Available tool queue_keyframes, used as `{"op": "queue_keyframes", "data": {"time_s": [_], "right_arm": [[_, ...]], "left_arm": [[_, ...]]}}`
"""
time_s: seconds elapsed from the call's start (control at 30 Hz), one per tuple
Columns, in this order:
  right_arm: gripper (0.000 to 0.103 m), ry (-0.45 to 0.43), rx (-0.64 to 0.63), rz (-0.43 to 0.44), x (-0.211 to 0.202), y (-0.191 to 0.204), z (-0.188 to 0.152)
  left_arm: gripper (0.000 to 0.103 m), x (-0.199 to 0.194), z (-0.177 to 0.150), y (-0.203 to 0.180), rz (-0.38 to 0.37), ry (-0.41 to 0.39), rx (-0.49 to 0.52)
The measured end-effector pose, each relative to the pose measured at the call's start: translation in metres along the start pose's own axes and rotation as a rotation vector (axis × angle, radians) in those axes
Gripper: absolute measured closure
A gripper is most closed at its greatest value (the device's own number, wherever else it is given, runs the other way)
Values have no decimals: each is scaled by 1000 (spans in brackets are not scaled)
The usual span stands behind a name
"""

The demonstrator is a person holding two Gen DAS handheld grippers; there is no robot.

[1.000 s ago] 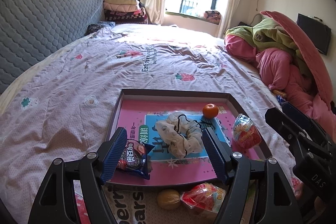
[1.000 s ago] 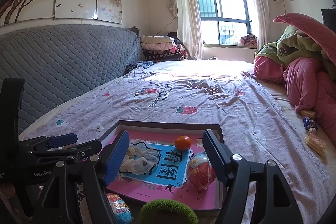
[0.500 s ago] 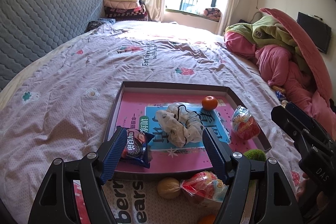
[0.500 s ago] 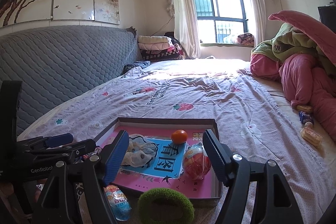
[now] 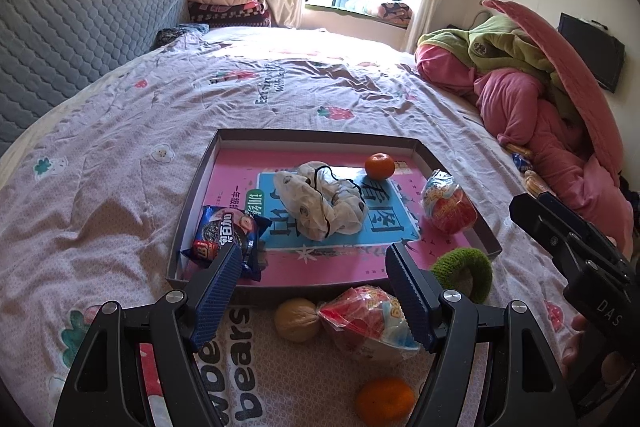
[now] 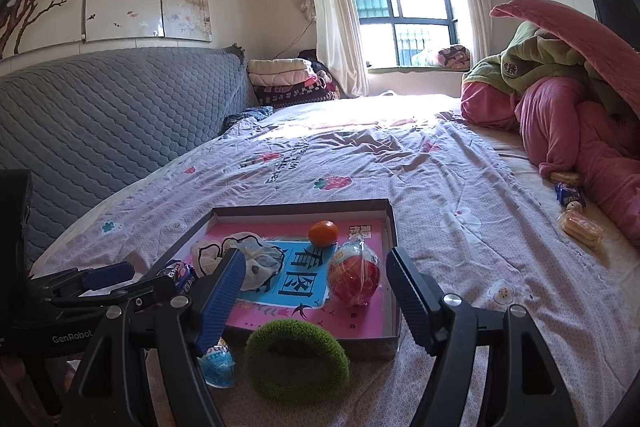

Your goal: Organize objects

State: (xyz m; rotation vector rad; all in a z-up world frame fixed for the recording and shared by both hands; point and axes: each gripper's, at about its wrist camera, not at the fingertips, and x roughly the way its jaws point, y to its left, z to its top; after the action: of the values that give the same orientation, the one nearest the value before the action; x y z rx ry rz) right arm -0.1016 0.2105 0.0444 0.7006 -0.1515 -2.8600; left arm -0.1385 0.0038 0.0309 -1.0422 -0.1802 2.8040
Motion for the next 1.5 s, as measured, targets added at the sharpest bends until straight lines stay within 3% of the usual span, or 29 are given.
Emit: {"op": "queue_keyframes", "data": {"time_s": [0.43,0.9,1.5], "right_arm": [[31,57,17,-30,-3,-6,-13],[31,203,-2,-84,16,-9,-33],[31,273,-24,-101,29,-8,-41]], "left_arm": [[28,5,-12,-13,-15,50,13],[28,17,-21,-26,21,97,74],[25,17,-38,-34,37,129,122]]}}
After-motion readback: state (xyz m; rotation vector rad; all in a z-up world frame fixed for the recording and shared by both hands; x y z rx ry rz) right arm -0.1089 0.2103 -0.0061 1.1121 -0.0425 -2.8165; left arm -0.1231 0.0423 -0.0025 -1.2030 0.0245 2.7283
